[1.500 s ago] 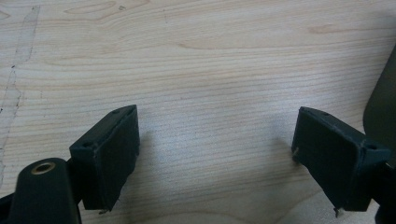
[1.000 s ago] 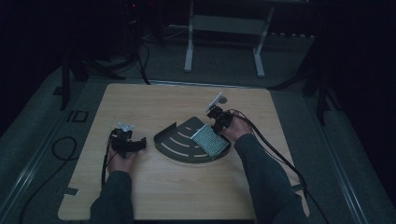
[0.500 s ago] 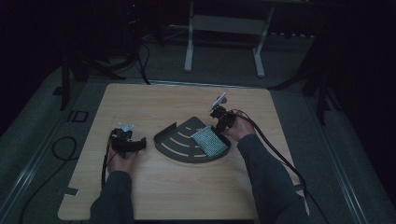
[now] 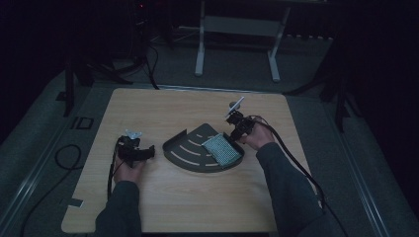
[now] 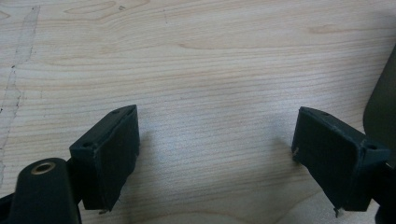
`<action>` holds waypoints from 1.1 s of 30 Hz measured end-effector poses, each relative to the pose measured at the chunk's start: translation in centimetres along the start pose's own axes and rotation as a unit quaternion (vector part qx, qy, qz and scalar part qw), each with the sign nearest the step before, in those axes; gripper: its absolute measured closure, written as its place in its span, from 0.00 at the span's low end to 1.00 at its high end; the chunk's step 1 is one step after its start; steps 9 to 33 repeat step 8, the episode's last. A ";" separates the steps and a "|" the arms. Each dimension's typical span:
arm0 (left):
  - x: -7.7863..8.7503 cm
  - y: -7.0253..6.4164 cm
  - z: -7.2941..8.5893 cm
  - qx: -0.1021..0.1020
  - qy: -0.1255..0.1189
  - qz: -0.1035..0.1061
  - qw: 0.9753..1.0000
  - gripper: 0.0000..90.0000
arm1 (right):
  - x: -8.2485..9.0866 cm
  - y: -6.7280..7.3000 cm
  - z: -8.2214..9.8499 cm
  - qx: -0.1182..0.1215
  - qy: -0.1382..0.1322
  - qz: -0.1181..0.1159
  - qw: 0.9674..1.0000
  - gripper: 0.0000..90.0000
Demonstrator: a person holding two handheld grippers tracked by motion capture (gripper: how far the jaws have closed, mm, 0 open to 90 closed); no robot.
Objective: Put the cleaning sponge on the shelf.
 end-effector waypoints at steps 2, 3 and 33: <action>0.0 0.0 0.0 0.000 0.000 0.000 1.000 0.17 | 0.4 -0.1 0.3 -0.004 -0.001 -0.001 1.000 0.68; 0.0 0.0 0.0 0.000 0.000 0.000 1.000 0.17 | 0.5 -0.3 0.5 -0.003 -0.004 -0.001 1.000 0.67; 0.0 0.0 0.0 0.000 0.000 0.000 1.000 0.17 | 1.5 -0.9 1.8 -0.013 -0.005 0.011 1.000 0.59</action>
Point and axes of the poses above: each handheld gripper's, and its own axes: x roughly backward along the jaws, z roughly out of its underside, y roughly to its left, the point moved 8 cm from there along -x, roughly forward along the jaws, and after that the axes turned 6 degrees about -y, right-handed, at the moved point
